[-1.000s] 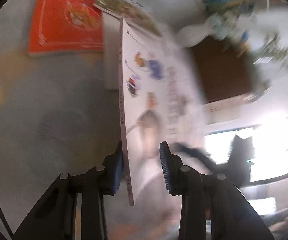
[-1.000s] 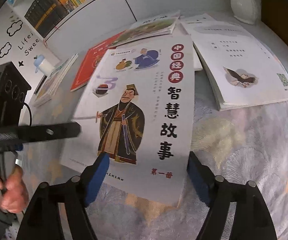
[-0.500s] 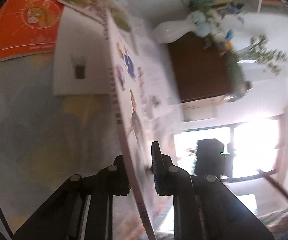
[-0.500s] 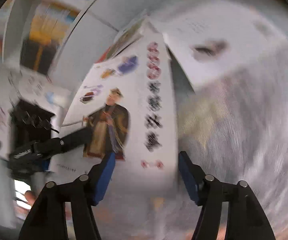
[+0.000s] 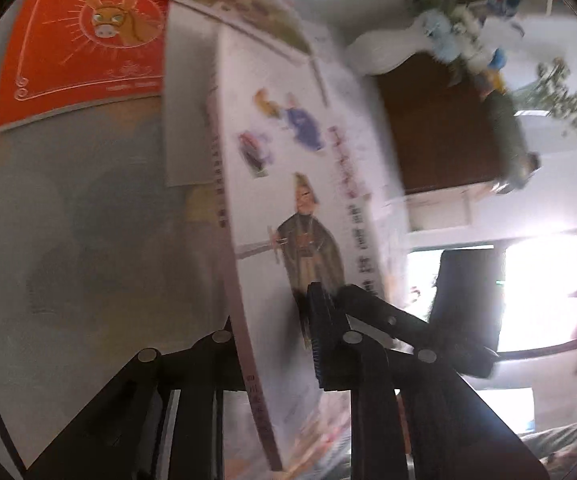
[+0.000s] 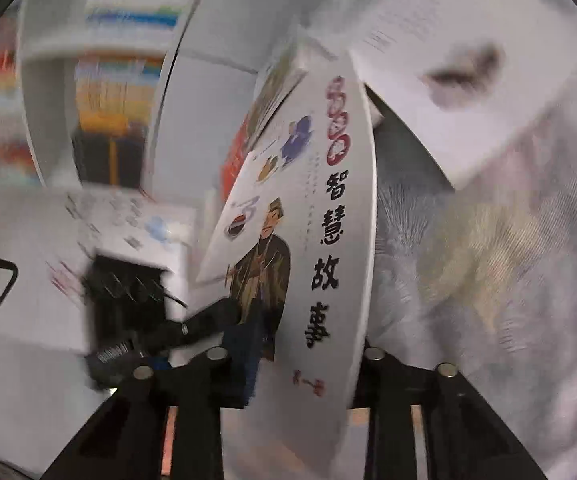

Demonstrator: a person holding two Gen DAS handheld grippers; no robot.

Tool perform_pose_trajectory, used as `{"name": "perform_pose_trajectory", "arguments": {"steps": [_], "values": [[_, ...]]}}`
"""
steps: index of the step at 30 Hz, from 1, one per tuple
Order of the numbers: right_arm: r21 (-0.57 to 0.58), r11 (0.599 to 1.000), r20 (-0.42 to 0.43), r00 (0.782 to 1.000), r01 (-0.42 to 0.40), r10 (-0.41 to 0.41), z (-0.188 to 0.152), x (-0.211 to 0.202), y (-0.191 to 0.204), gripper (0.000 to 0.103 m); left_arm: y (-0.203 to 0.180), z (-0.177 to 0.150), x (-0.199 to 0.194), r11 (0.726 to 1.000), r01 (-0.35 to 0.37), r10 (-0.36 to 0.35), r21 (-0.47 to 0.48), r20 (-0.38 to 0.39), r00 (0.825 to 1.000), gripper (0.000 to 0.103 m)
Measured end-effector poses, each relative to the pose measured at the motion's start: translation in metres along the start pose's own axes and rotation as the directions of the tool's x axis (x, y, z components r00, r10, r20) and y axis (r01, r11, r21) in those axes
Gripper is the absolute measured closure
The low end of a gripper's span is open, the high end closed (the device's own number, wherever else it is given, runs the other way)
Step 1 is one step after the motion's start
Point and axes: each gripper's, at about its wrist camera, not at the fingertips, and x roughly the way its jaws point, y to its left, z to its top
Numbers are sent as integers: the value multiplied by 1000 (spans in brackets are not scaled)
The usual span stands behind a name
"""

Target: Organize books

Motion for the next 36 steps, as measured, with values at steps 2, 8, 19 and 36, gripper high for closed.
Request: {"name": "perform_pose_trajectory", "arguments": {"steps": [2, 8, 19, 36], "values": [[-151, 980, -2, 992, 126, -128, -6, 2, 21, 77, 4, -2, 3, 999, -37, 38, 12, -19, 999, 83], [-545, 738, 111, 907, 397, -406, -37, 24, 90, 77, -14, -12, -3, 975, -154, 158, 161, -11, 987, 81], [-754, 522, 199, 897, 397, -395, -86, 44, 178, 77, 7, -39, -113, 962, -232, 211, 145, 146, 967, 80], [-813, 548, 98, 974, 198, -206, -73, 221, 347, 77, 150, 13, -304, 941, -337, 316, -22, 411, 855, 80]]}}
